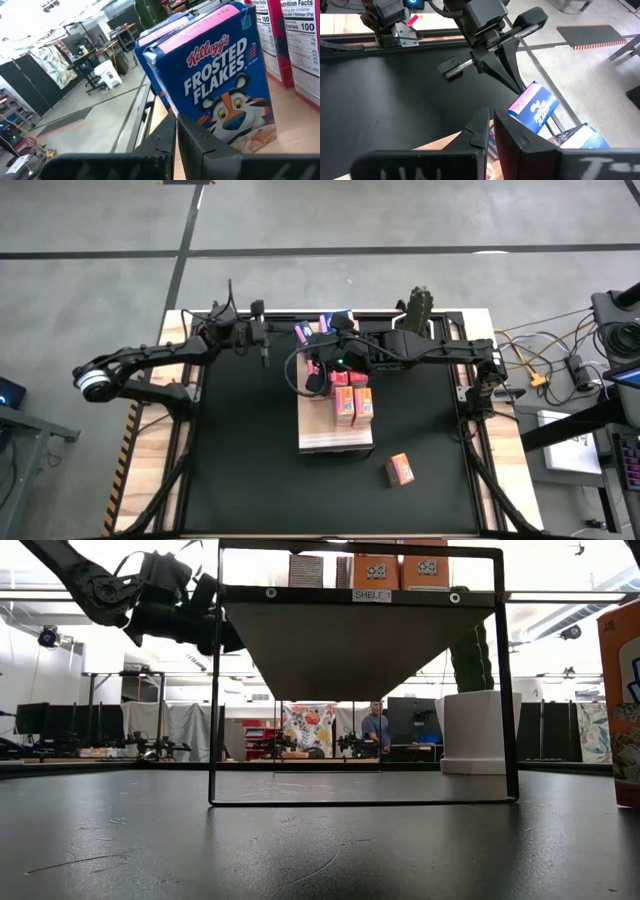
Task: Stack cereal on shelf
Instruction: Put the blue cereal box aligned with the other red cereal box on the shelf
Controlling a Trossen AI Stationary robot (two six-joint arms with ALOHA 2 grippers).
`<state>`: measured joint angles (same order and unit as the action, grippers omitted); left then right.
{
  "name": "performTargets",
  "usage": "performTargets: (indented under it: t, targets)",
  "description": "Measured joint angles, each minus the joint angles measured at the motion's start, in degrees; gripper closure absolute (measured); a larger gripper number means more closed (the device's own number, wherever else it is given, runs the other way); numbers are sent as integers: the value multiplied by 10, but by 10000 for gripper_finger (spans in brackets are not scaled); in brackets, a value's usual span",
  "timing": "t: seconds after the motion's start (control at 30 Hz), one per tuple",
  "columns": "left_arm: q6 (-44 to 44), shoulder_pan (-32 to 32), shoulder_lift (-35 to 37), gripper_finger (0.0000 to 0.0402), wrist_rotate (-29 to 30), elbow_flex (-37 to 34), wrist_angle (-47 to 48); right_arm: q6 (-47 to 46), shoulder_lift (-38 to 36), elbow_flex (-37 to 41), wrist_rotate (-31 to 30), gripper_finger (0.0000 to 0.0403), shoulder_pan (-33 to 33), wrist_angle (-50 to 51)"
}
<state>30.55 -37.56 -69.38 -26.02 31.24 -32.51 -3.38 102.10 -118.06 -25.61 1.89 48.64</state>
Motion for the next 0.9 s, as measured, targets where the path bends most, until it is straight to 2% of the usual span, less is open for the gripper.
performTargets:
  t: [0.3,0.5,0.9]
  targets:
    - [25,0,24,401,-9,0,55,0,0,0,0,385,0,5]
    - [49,0,36,401,-153,0,75,10,4,0,6,385,-17,-1]
    - [50,0,16,401,-160,0,45,23,5,10,136,385,-109,-60]
